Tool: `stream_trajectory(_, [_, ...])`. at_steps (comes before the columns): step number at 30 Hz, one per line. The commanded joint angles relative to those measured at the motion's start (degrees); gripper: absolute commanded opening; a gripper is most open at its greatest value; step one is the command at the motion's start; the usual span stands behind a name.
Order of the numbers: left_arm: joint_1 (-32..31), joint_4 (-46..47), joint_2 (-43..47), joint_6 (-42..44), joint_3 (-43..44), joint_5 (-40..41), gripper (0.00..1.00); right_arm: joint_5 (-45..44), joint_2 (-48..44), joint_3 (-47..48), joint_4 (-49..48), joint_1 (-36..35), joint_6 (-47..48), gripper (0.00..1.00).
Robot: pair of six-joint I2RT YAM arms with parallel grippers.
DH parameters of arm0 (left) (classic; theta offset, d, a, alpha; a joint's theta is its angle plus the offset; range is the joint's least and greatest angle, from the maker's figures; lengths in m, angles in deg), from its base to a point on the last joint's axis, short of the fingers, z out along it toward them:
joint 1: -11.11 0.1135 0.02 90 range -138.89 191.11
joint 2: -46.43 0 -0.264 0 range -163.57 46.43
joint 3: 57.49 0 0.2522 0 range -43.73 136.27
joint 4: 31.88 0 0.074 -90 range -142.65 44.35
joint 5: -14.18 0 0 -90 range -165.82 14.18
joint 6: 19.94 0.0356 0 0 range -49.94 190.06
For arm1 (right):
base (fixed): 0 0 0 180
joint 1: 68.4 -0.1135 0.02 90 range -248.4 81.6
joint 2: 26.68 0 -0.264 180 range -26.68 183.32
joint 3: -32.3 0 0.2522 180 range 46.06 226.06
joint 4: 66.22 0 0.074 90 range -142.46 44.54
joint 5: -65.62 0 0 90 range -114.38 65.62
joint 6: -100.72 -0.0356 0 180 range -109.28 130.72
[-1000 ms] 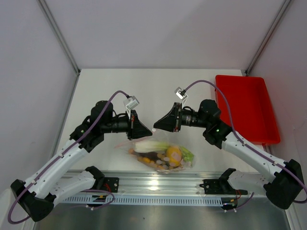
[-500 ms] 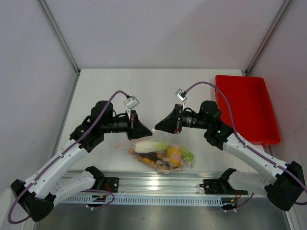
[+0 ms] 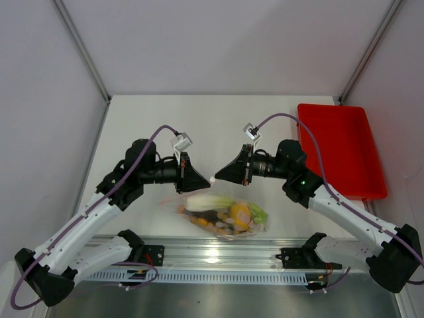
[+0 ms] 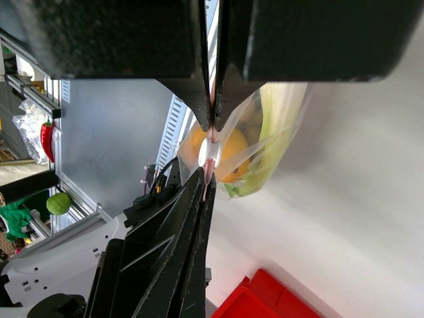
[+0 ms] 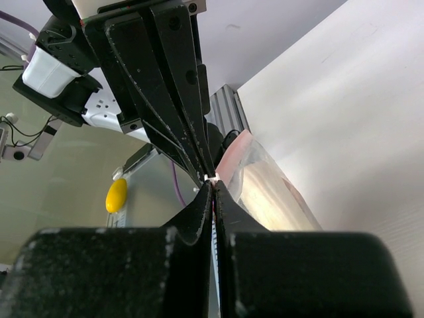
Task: Place the food in the zip-top bag and seal the zipper
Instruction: Zip the zipper food storage bag at the center of the board.
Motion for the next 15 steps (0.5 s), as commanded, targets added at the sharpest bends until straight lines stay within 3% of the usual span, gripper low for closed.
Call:
stream_trajectory(1, [-0.22, 1.11, 0.2, -0.28, 2.31, -1.72, 0.0, -0.37, -1.64, 0.07, -0.06, 0.34, 0.79, 0.0])
stream_trajectory(7, [-0.22, 2.6, 0.02, -0.54, 2.13, -3.65, 0.01, 0.07, -2.6, -1.08, -2.61, 1.13, -1.15, 0.0])
stream_trajectory(10, [-0.14, 4.09, -0.15, -1.15, 2.22, -5.4, 0.22, 0.25, -2.78, -1.25, -2.96, 1.22, -1.67, 0.0])
stream_trajectory(11, [-0.14, 4.88, -0.24, -1.33, 2.48, -5.5, 0.34, 0.08, -2.95, -1.34, -3.05, 1.05, -1.85, 0.0])
stream_trajectory(15, [-0.14, 7.17, -1.64, -2.38, 3.1, -6.47, 0.5, -0.19, -3.48, -1.51, -3.75, 0.87, -2.73, 0.0])
